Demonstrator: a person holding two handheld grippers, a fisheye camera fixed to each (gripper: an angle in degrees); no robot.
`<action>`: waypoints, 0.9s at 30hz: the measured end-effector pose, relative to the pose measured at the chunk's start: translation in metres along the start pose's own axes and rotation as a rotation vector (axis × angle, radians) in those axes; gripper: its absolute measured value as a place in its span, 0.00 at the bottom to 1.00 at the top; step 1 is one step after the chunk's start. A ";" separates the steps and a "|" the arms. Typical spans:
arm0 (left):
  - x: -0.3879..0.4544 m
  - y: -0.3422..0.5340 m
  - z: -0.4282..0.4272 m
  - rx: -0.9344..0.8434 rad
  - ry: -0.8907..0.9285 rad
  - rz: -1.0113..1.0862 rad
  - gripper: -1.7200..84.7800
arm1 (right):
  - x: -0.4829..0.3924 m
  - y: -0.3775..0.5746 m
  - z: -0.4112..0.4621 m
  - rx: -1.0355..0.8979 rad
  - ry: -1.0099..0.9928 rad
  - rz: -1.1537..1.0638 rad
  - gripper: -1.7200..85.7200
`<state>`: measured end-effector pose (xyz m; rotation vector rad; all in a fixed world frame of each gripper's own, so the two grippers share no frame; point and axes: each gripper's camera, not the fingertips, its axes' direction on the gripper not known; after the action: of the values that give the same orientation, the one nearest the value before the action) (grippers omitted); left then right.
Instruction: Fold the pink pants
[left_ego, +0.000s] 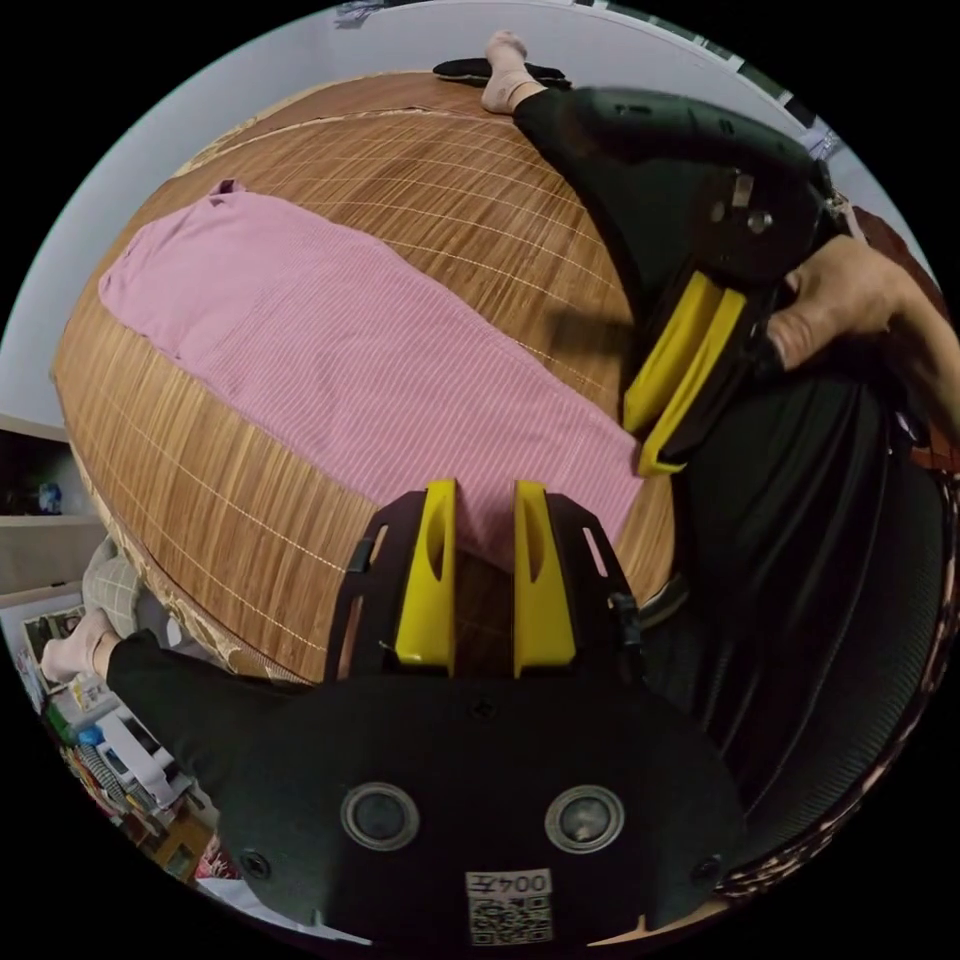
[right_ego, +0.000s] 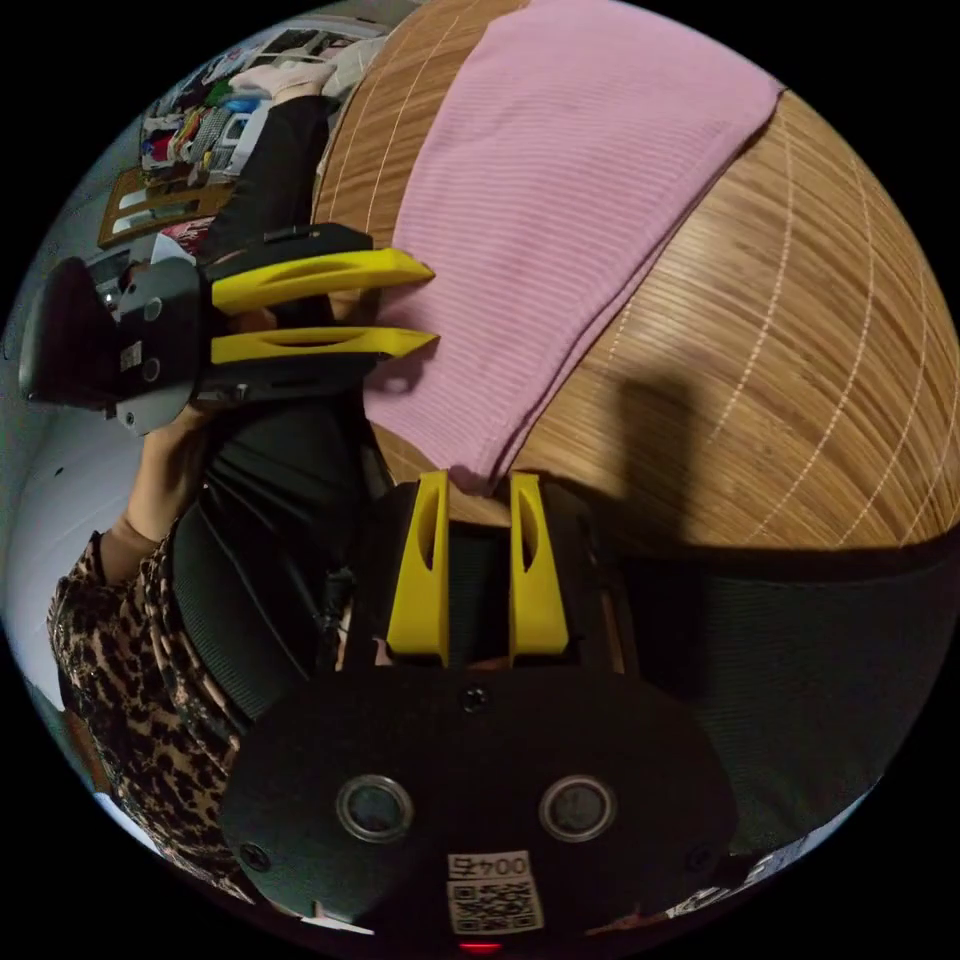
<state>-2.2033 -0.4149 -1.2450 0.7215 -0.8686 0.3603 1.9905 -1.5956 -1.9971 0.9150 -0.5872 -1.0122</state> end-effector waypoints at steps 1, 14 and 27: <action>0.000 0.000 -0.002 0.006 0.016 0.001 0.13 | -0.001 -0.001 0.003 -0.021 -0.021 -0.002 0.12; 0.054 0.002 -0.016 0.066 0.200 0.350 0.17 | 0.011 0.034 -0.010 0.052 -0.301 -0.005 0.07; 0.062 0.010 -0.007 0.041 0.037 0.362 0.11 | -0.033 0.092 -0.012 0.168 -0.348 -0.074 0.08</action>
<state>-2.1673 -0.4028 -1.1944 0.5916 -0.9594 0.7138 2.0279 -1.5404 -1.9242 0.9186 -0.9472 -1.2138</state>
